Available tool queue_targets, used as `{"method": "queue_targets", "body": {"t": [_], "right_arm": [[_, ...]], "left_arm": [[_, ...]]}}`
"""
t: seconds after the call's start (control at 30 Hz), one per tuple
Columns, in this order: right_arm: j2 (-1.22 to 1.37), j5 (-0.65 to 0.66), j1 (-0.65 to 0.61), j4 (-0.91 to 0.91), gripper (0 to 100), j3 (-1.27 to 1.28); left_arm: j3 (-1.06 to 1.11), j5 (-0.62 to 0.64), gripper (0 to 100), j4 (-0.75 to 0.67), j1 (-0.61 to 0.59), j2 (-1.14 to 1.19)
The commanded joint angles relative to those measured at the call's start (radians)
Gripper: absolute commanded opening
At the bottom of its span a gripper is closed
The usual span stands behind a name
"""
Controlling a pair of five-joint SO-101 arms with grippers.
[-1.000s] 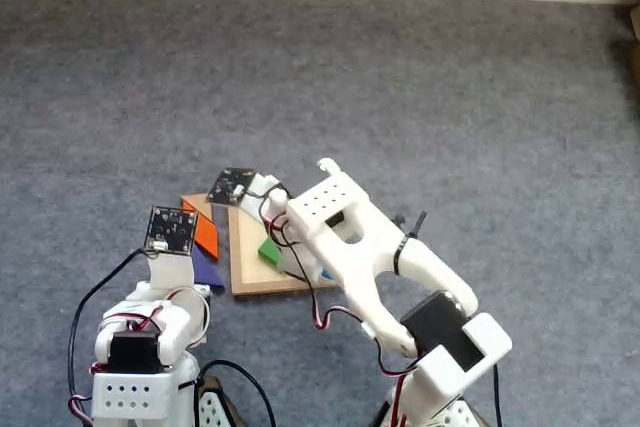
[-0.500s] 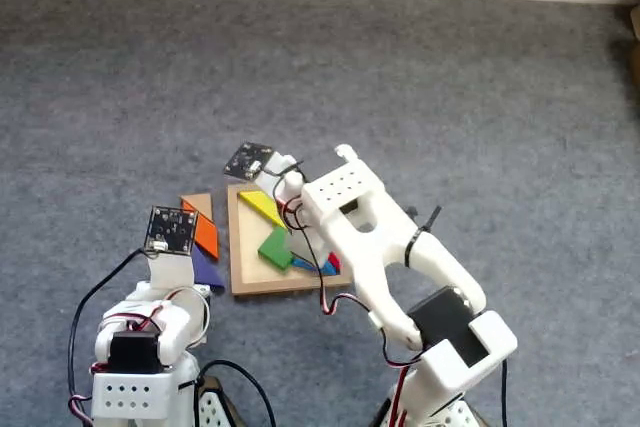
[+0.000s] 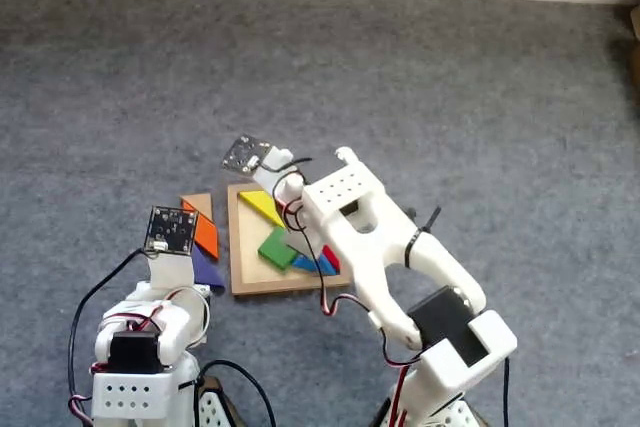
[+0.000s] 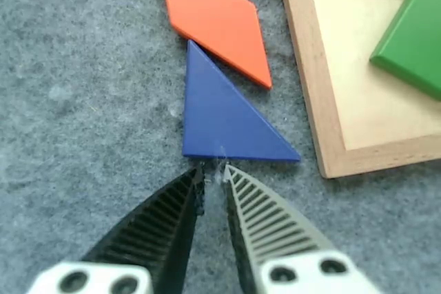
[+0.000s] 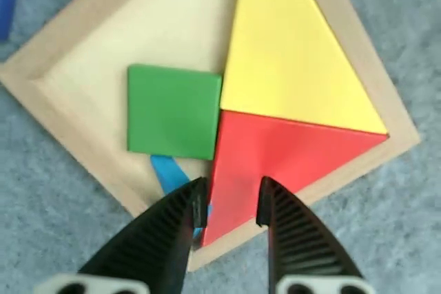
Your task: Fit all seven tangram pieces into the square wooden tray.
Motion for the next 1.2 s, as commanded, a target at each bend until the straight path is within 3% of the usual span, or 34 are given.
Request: {"method": "queue_targets", "body": {"t": [0.0,0.4,0.6,0.83,1.17], "right_arm": [[-0.012,-0.009,0.013,-0.047,12.4,0.002],[-0.148,-0.012,0.035,-0.007,12.3,0.018],[-0.289,-0.012,0.018,-0.007,12.3,0.180],[-0.294,-0.012,0.019,-0.176,12.3,0.341],[-0.294,-0.012,0.019,-0.292,12.3,0.367]], "left_arm": [[0.021,0.005,7,0.003,0.001,-0.047],[0.021,0.005,7,0.003,0.001,-0.047],[0.021,0.005,7,0.003,0.001,-0.047],[0.021,0.005,7,0.003,0.001,-0.047],[0.021,0.005,7,0.003,0.001,-0.047]]}}
